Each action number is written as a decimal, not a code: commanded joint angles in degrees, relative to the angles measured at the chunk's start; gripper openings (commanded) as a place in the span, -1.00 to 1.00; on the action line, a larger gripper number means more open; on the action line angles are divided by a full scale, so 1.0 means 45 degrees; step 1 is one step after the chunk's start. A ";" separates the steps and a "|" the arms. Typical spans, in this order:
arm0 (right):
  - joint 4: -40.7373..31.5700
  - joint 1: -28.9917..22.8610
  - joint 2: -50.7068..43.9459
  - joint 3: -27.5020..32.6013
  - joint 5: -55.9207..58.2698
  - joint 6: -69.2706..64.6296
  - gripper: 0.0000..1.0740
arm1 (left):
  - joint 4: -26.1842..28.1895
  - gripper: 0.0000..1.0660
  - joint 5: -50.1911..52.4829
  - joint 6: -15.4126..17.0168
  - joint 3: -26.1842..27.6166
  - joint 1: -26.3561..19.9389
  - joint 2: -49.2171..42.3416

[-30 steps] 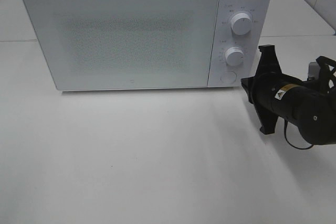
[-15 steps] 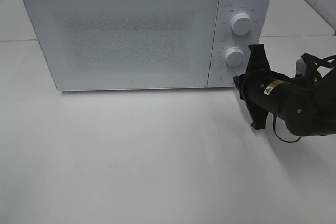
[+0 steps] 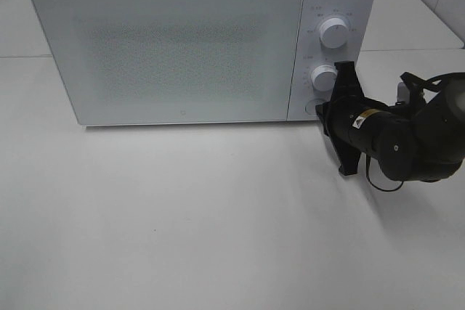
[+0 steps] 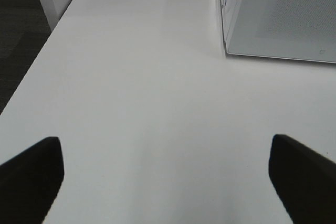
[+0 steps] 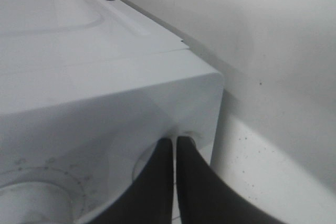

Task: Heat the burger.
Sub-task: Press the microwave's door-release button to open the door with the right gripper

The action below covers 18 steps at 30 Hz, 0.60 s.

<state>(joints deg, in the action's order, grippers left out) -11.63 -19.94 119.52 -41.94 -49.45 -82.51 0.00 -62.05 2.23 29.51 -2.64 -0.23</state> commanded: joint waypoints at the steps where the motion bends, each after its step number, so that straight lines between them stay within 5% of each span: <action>1: -0.0344 0.0025 0.0140 -0.0293 -0.0242 0.0166 -1.00 | 0.0000 0.84 0.0204 0.0013 0.0000 -0.0025 -0.0178; 18: -0.0395 0.0025 0.0191 -0.0331 -0.2699 0.0038 -1.00 | 0.0000 0.84 0.0204 0.0013 0.0000 -0.0025 -0.0178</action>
<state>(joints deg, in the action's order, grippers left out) -11.57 -20.28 121.12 -42.23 -54.37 -82.45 0.00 -62.05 2.23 29.51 -2.64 -0.23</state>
